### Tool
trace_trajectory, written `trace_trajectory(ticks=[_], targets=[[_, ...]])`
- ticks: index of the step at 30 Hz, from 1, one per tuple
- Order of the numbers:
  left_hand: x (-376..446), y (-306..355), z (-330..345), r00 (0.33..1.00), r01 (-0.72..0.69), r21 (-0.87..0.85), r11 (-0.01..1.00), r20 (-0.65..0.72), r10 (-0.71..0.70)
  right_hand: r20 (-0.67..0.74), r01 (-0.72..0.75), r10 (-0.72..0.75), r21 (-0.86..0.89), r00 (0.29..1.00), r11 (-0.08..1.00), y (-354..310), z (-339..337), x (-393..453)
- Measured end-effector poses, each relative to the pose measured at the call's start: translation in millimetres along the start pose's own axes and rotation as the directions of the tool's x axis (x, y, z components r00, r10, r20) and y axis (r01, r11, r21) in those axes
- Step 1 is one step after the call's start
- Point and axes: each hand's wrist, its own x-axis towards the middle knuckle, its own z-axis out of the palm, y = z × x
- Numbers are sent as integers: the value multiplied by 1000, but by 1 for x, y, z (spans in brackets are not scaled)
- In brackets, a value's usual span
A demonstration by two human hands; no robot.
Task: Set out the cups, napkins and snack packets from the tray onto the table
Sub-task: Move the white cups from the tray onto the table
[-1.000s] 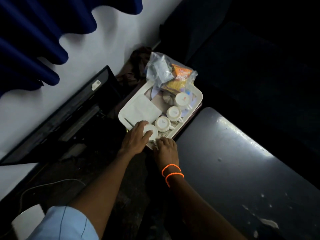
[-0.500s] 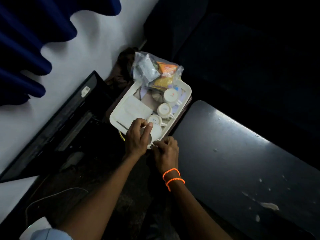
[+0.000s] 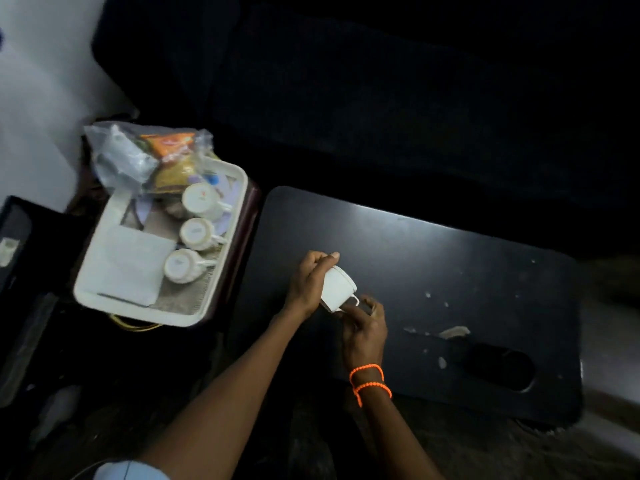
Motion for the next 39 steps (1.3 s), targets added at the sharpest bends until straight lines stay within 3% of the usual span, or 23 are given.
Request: trace_trajectory(ticks=[4, 8, 11, 15, 18, 24, 28, 39], targets=[[7, -6, 47, 986, 105, 103, 989, 119, -117, -90, -143, 157, 145, 984, 979, 28, -23, 1], [3, -16, 86, 957, 153, 201, 968, 216, -196, -25, -398, 426, 311, 905, 863, 60, -41, 2], [-5, -29, 113, 928, 215, 232, 949, 255, -272, 4, -496, 537, 389, 843, 776, 87, -57, -1], [-18, -42, 145, 888, 255, 250, 934, 321, -328, -150, -444, 510, 327, 847, 834, 112, -74, -12], [-29, -52, 167, 860, 271, 256, 928, 370, -353, -245, -474, 573, 362, 782, 803, 132, -82, -23], [-50, -75, 187, 789, 241, 358, 902, 469, -397, -268, -555, 666, 386, 697, 737, 169, -81, -46], [-57, -87, 193, 790, 198, 383, 902, 483, -378, -259, -585, 712, 425, 652, 691, 184, -76, -55], [-69, -103, 186, 802, 130, 359, 924, 510, -311, -215, -617, 692, 327, 689, 715, 195, -72, -67]])
